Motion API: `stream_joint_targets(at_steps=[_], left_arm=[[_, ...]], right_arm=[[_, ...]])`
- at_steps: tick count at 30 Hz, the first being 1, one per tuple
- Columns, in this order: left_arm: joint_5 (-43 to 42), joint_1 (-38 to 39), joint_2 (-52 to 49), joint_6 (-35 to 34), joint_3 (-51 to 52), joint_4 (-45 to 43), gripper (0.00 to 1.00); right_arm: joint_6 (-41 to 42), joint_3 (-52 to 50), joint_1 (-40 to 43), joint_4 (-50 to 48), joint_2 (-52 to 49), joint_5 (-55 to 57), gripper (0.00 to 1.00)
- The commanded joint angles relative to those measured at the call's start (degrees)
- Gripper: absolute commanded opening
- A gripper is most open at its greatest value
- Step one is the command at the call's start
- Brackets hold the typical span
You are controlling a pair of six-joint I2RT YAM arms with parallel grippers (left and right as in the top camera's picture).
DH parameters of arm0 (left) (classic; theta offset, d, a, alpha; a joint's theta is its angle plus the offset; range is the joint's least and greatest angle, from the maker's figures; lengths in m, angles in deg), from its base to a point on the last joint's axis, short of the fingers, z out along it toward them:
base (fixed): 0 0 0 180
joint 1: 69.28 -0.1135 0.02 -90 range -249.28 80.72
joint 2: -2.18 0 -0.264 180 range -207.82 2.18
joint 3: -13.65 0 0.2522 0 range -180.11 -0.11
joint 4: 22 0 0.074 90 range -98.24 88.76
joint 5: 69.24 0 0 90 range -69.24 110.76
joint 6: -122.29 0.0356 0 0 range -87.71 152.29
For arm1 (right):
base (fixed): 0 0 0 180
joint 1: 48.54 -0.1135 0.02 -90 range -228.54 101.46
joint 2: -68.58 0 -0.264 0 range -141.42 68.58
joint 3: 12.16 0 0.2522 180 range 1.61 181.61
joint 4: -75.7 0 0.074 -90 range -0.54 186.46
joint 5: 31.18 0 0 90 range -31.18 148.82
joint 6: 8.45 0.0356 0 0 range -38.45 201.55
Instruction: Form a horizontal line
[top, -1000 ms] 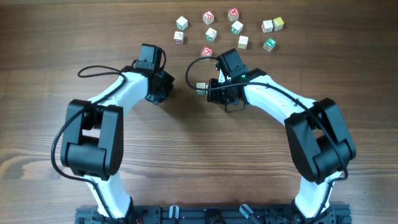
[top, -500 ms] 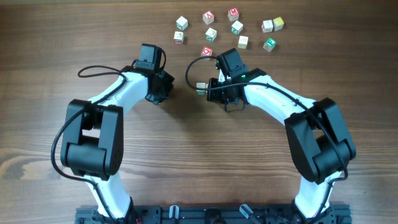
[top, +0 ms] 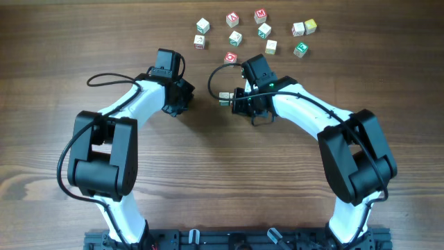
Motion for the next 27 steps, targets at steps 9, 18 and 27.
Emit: stream_joint_targets(at_steps=[9, 18, 27], left_arm=[[3.0, 0.0, -4.1, 0.1, 2.5, 1.2, 0.17], [3.0, 0.0, -4.1, 0.1, 2.5, 1.2, 0.17], [3.0, 0.0, -4.1, 0.1, 2.5, 1.2, 0.17]], right_arm=[[6.7, 0.6, 0.0, 1.3, -1.2, 7.5, 0.05], [6.4, 0.6, 0.0, -2.3, -1.2, 11.9, 0.04], [5.0, 0.6, -0.1, -3.0, -1.2, 11.4, 0.05]])
